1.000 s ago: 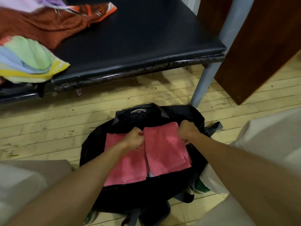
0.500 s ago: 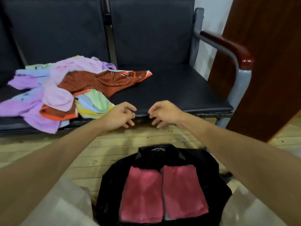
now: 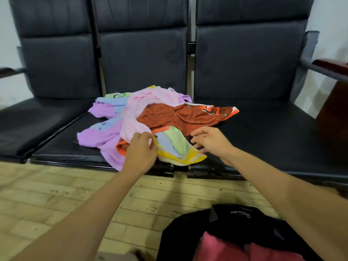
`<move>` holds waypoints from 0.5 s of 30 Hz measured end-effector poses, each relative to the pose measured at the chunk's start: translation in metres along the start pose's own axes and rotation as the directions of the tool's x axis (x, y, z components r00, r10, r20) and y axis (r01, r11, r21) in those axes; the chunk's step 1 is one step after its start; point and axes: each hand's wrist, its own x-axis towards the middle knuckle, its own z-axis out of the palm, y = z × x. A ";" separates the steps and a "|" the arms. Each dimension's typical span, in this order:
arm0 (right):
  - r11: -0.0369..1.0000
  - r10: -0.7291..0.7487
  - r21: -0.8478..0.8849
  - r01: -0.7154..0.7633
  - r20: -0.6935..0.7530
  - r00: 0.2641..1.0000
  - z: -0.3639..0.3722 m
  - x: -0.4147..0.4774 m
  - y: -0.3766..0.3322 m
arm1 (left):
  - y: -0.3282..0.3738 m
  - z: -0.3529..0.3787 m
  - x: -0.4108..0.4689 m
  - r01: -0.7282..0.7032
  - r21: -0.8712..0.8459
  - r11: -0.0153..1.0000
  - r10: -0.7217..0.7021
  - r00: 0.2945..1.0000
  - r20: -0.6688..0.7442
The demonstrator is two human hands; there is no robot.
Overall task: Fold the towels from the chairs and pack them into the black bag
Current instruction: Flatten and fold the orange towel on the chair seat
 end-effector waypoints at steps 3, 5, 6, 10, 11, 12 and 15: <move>0.999 -0.004 0.040 0.003 0.005 1.000 0.022 0.013 -0.002 | -0.018 -0.003 0.003 0.070 0.039 0.997 -0.068 0.997 -0.036; 0.999 -0.013 0.050 0.012 0.024 1.000 0.032 0.020 -0.005 | -0.026 -0.003 0.004 0.107 0.052 0.993 -0.107 0.994 -0.012; 0.998 -0.016 0.059 0.014 0.035 0.999 0.036 0.023 -0.008 | -0.027 -0.003 0.005 0.115 0.048 0.992 -0.115 0.993 -0.005; 0.987 0.023 0.159 -0.039 0.099 0.995 0.051 0.035 -0.022 | -0.023 -0.004 0.009 0.107 0.002 0.994 -0.107 0.994 0.015; 0.978 0.044 0.195 -0.070 0.131 0.990 0.055 0.037 -0.026 | -0.022 -0.004 0.009 0.093 0.001 0.996 -0.093 0.995 0.031; 0.966 0.066 0.236 -0.105 0.169 0.983 0.060 0.040 -0.029 | -0.021 -0.004 0.008 0.082 0.015 0.997 -0.083 0.995 0.052; 0.920 0.116 0.338 -0.200 0.251 0.961 0.076 0.045 -0.037 | -0.019 -0.005 0.006 0.078 0.047 0.996 -0.081 0.994 0.072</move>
